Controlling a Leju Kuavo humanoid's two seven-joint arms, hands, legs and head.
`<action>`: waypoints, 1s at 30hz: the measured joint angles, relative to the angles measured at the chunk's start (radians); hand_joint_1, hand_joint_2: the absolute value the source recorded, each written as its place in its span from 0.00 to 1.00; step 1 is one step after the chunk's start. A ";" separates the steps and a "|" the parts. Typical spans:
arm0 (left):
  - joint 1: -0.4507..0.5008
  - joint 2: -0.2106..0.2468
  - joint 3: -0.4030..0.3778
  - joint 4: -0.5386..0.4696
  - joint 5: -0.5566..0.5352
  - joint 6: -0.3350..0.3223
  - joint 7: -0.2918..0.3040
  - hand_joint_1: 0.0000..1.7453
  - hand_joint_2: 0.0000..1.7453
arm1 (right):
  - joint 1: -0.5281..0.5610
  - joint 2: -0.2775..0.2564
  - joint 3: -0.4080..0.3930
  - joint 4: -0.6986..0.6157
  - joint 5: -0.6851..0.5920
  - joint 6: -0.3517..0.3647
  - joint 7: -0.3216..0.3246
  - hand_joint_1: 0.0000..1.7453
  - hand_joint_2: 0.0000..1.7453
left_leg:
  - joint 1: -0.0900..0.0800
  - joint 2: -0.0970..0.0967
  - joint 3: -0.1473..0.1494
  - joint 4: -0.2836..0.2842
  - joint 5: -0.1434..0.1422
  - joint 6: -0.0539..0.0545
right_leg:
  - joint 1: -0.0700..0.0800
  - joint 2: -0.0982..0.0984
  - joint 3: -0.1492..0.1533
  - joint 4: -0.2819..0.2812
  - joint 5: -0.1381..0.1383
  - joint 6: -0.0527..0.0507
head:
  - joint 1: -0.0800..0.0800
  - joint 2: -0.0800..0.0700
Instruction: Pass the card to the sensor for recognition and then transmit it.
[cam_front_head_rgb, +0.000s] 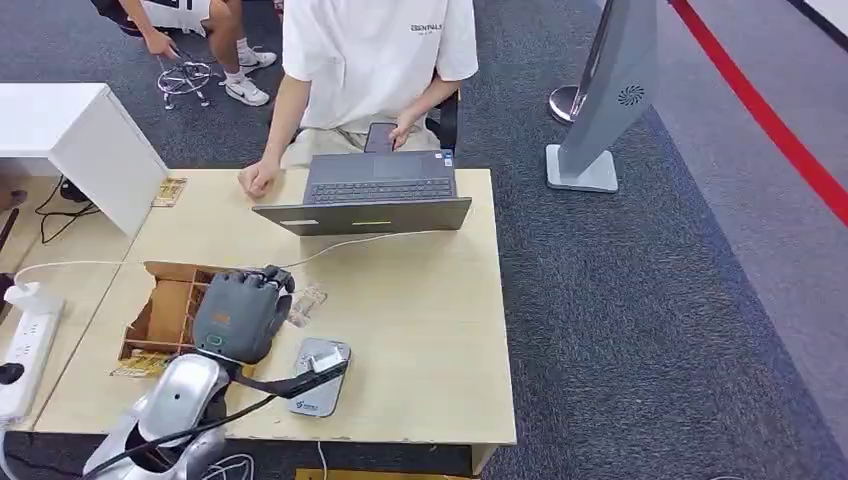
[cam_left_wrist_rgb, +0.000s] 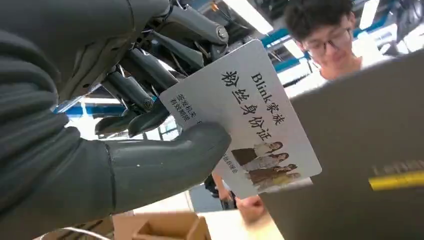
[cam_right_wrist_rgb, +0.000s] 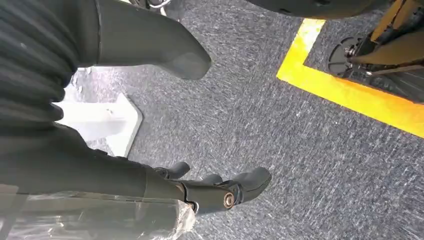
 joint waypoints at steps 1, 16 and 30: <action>0.005 -0.001 -0.004 0.006 0.006 -0.009 0.000 1.00 1.00 | 0.000 0.000 0.000 0.000 0.000 0.000 -0.002 0.00 1.00 | 0.000 0.000 0.000 0.000 0.000 0.000 | 0.000 0.000 0.000 0.000 0.000 0.000 | 0.000 0.000; 0.051 0.009 -0.091 0.044 0.050 -0.102 0.005 1.00 1.00 | 0.003 0.000 -0.007 0.000 -0.008 -0.002 -0.006 0.00 1.00 | 0.000 0.000 0.000 0.000 0.000 0.000 | 0.000 0.000 0.000 0.000 0.000 0.000 | 0.000 0.000; 0.076 0.034 -0.117 0.049 0.019 -0.180 0.086 1.00 1.00 | 0.003 0.000 -0.024 0.000 -0.014 -0.014 0.001 0.00 1.00 | 0.000 0.000 0.000 0.000 0.000 0.000 | 0.000 -0.001 0.000 0.000 0.000 0.000 | 0.000 0.000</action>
